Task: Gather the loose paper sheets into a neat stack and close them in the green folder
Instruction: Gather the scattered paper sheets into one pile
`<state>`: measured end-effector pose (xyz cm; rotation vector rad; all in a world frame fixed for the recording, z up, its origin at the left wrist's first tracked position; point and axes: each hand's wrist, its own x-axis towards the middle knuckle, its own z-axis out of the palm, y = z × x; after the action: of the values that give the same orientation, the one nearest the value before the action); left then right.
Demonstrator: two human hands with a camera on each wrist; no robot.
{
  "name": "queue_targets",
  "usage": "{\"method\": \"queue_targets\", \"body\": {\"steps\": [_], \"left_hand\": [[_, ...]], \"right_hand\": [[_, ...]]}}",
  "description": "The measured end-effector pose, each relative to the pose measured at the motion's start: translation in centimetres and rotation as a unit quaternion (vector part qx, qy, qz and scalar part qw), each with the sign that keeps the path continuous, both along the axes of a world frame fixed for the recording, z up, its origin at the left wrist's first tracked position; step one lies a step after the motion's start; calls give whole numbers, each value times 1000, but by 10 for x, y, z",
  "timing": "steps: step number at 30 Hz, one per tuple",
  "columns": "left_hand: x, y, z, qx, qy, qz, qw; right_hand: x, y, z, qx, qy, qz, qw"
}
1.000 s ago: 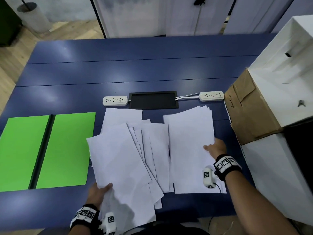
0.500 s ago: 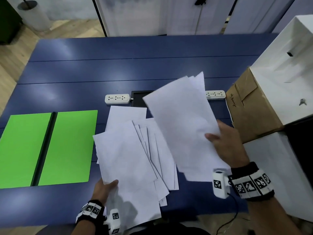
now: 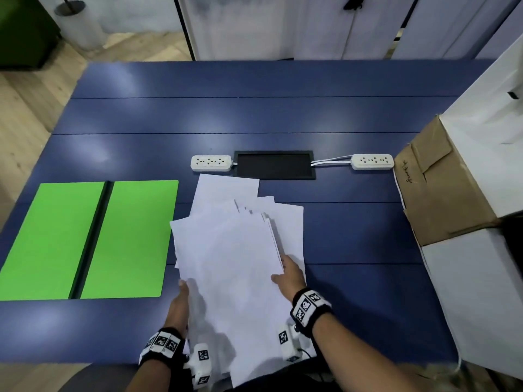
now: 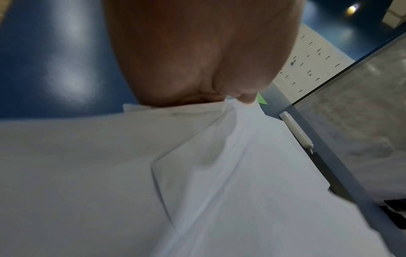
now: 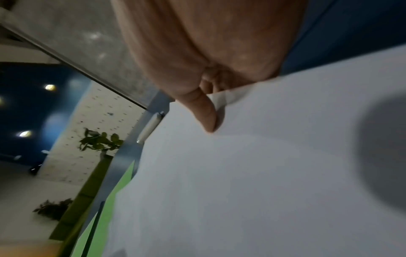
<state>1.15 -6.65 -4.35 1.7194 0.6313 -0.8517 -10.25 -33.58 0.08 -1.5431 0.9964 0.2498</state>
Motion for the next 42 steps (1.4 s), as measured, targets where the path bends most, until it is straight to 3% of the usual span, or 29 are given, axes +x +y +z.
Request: {"method": "queue_targets", "body": {"steps": [2, 4, 7, 9, 12, 15, 17, 23, 28, 31, 38, 42], "left_hand": [[1, 1, -6, -14, 15, -13, 1000], [-1, -1, -1, -24, -29, -58, 998], [-4, 2, 1, -21, -67, -97, 993], [-4, 2, -1, -12, -77, -103, 992], [-4, -4, 3, -6, -94, -97, 991], [-3, -5, 5, -20, -98, -90, 991], [-2, -1, 1, -23, -92, -93, 991], [-2, 5, -6, -16, -79, -107, 991], [-5, 5, -7, -27, -68, -96, 993], [-5, 5, -10, -23, -58, -88, 994], [-4, 6, -15, -9, -64, -81, 995], [-7, 6, -17, 7, -78, -73, 994]], "right_hand": [[1, 12, -7, -23, 25, -40, 999], [8, 25, -9, -20, 27, -47, 998], [25, 38, -4, -9, 17, 9, 1000], [33, 30, -2, -90, 40, -4, 995], [30, -2, -6, -233, 165, -108, 952], [30, -28, -6, -167, 216, -218, 937], [35, -35, -14, -112, 203, -235, 944], [39, -38, -55, -65, 178, -153, 970], [48, -29, -27, -97, 127, -125, 979], [50, -28, -13, -62, 130, -141, 980], [45, -38, -13, -37, 165, -99, 981], [43, -51, -10, -90, 158, -118, 976]]}}
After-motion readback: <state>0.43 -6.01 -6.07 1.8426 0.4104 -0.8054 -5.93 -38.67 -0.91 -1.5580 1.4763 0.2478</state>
